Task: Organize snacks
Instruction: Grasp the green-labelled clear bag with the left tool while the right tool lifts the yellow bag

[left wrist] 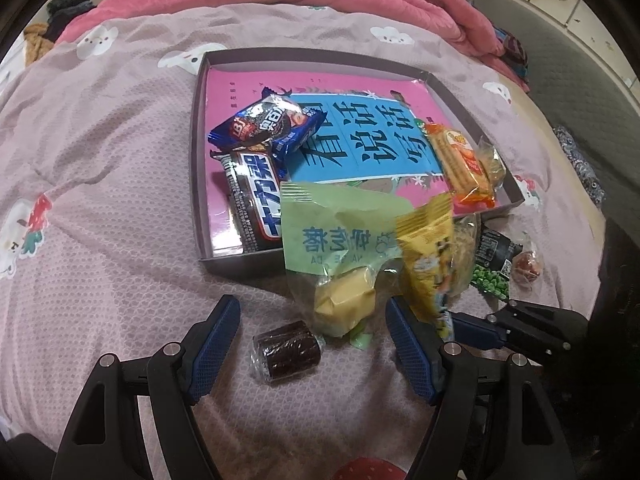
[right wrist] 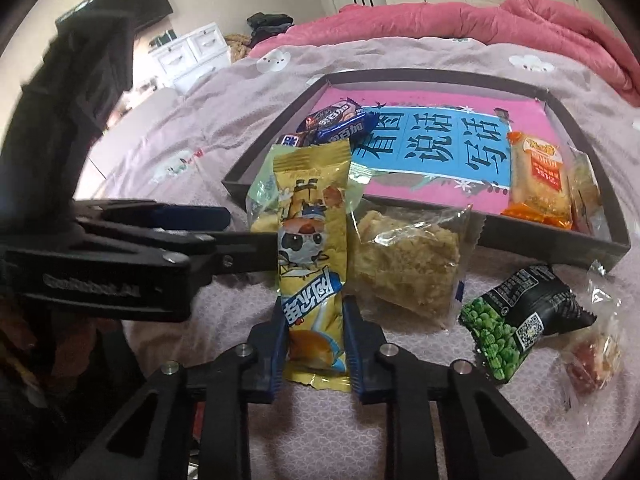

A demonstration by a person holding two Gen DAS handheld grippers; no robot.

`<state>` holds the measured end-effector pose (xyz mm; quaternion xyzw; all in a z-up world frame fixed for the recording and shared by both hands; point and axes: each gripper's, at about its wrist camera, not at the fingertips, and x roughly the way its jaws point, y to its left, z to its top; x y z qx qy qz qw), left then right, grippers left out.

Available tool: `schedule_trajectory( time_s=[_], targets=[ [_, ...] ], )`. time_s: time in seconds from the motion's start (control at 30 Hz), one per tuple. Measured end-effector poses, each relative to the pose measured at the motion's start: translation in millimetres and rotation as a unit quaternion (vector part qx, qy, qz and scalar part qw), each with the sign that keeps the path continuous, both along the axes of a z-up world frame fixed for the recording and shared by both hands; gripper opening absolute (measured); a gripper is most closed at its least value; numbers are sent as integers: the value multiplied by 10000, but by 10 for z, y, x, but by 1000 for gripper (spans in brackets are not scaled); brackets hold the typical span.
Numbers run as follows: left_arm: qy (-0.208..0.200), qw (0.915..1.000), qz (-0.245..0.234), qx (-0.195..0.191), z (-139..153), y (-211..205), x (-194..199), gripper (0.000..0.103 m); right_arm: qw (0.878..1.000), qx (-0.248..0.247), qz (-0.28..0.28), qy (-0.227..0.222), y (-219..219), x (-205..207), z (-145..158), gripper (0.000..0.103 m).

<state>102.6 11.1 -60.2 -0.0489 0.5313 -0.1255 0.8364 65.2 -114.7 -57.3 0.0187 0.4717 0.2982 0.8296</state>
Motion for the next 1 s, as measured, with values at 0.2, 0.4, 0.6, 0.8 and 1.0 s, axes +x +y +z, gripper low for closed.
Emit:
schedule_trajectory(
  time_s=[0.2, 0.4, 0.6, 0.8, 1.0],
  targets=[
    [15, 10000, -46, -80, -44, -37, 61, 77, 9998, 175, 20, 42, -53, -47, 52, 26],
    [14, 9999, -101, -71, -84, -109, 100, 75, 9993, 328, -157, 89, -166, -24, 96, 26],
    [76, 9997, -131, -182, -131, -174, 154, 64, 9987, 394, -311, 63, -257, -32, 130, 26],
    [160, 9989, -231, -386, -169, -251, 191, 36, 9983, 451, -361, 9, -293, -86, 166, 26],
    [182, 9978, -154, -624, -150, -200, 196, 35, 9974, 555, -447, -83, -330, -74, 220, 26]
  ],
)
